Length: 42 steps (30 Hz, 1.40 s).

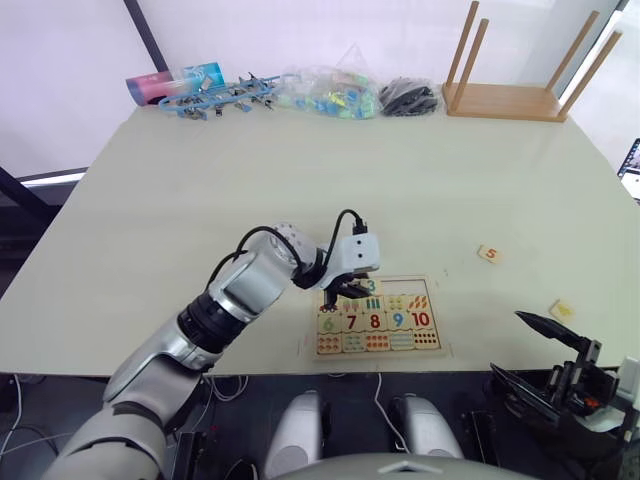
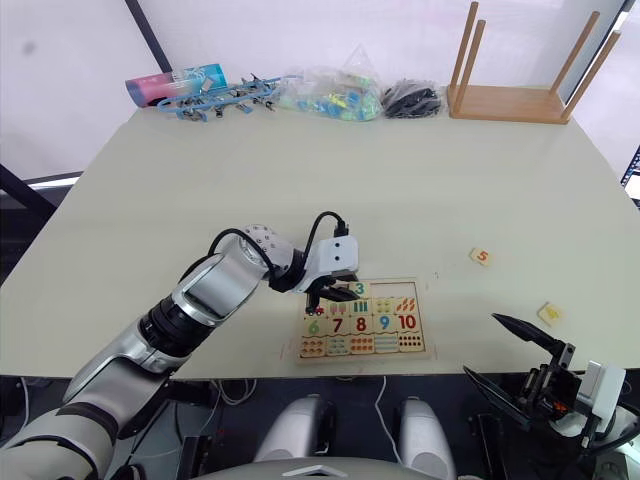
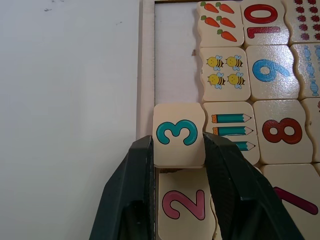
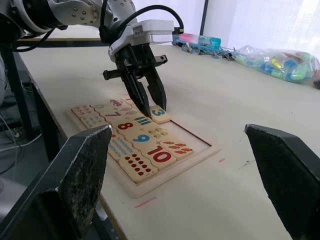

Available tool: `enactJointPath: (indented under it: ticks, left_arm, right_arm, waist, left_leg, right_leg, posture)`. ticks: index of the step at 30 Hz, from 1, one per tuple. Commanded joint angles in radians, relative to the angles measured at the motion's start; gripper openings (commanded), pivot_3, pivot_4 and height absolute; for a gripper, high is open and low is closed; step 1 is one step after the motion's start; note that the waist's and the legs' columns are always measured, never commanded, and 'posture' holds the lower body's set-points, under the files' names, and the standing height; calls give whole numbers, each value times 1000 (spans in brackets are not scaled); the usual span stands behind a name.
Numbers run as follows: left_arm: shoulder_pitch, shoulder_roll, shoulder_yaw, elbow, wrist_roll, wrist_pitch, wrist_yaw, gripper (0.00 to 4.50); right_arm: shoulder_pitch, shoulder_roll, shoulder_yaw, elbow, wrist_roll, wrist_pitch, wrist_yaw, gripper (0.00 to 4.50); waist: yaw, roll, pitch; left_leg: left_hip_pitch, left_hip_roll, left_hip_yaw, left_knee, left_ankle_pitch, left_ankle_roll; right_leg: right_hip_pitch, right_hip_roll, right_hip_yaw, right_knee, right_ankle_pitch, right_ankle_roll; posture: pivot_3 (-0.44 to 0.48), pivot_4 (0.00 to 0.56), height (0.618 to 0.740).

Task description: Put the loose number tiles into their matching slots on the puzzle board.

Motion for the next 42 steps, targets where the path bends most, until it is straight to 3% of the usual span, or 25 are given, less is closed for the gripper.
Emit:
enactJointPath:
  ticks: [1, 7, 8, 19, 31, 34, 39, 40, 41, 42]
  left_arm:
    - [-11, -9, 0, -27, -10, -12, -10, 1441]
    - [-7, -9, 6, -34, -16, -13, -15, 4299]
    - [-7, -9, 7, -35, -18, -12, -15, 4461]
    - [-46, -46, 92, 12, -78, -41, -13, 4461]
    - [-149, -158, 200, 346, -103, -329, 8, 4461]
    - [-159, -177, 214, 420, -118, -389, -23, 3656]
    - [-165, -183, 195, 523, -81, -506, -63, 1196]
    - [-168, -183, 188, 547, -74, -534, -79, 978]
    - [-170, -185, 184, 567, -71, -551, -93, 470]
    - [-172, -184, 177, 582, -66, -569, -111, 363]
  right_arm:
    - [4, -5, -11, -13, 8, -17, -1, 4500]
    - [9, -4, -11, -13, 7, -17, -1, 4500]
    - [9, -4, -11, -12, 8, -18, 0, 4500]
    - [4, -3, -10, -7, 7, -18, -2, 4500]
    - [8, 9, -16, -5, 8, -25, -18, 4500]
    - [15, 18, -13, -7, 4, -34, -24, 4500]
    - [29, 29, -11, -12, 1, -46, -35, 4500]
    - [30, 30, -11, -14, 0, -47, -37, 4500]
    - [32, 31, -11, -15, 0, -48, -39, 4500]
    - [34, 31, -11, -17, 0, -48, -40, 4500]
  waist:
    - [0, 0, 0]
    - [0, 0, 0]
    - [0, 0, 0]
    - [1, 0, 0]
    - [-1, 0, 0]
    - [0, 0, 0]
    - [-1, 0, 0]
    - [-1, 0, 0]
    - [-1, 0, 0]
    - [-1, 0, 0]
  left_leg:
    - [0, 0, 0, 0, 0, 0]
    - [0, 0, 0, 0, 0, 0]
    - [0, 0, 0, 0, 0, 0]
    - [0, 0, 0, 0, 0, 0]
    - [0, -2, 0, 0, 0, 0]
    - [0, -2, 0, 1, 0, 0]
    - [0, -2, 0, 1, 0, 0]
    - [0, -2, 0, 1, 0, 0]
    - [0, -2, 0, 1, 0, 0]
    - [0, -2, 0, 1, 0, 0]
  right_leg:
    - [0, 0, 0, 0, 0, 0]
    - [0, 0, 0, 0, 0, 0]
    - [0, 0, 0, 0, 0, 0]
    - [0, 0, 0, 0, 0, 0]
    - [0, 1, 1, 0, 1, -2]
    - [0, 1, 1, 0, 1, -2]
    - [0, 1, 2, 0, 1, -2]
    - [0, 1, 2, 0, 1, -2]
    - [0, 1, 2, 0, 1, -2]
    - [0, 1, 2, 0, 1, -2]
  posture:
    - [0, 150, 740]
    - [0, 150, 740]
    - [0, 150, 740]
    - [0, 150, 740]
    - [0, 150, 740]
    - [0, 150, 740]
    - [0, 150, 740]
    - [0, 150, 740]
    - [0, 150, 740]
    - [0, 150, 740]
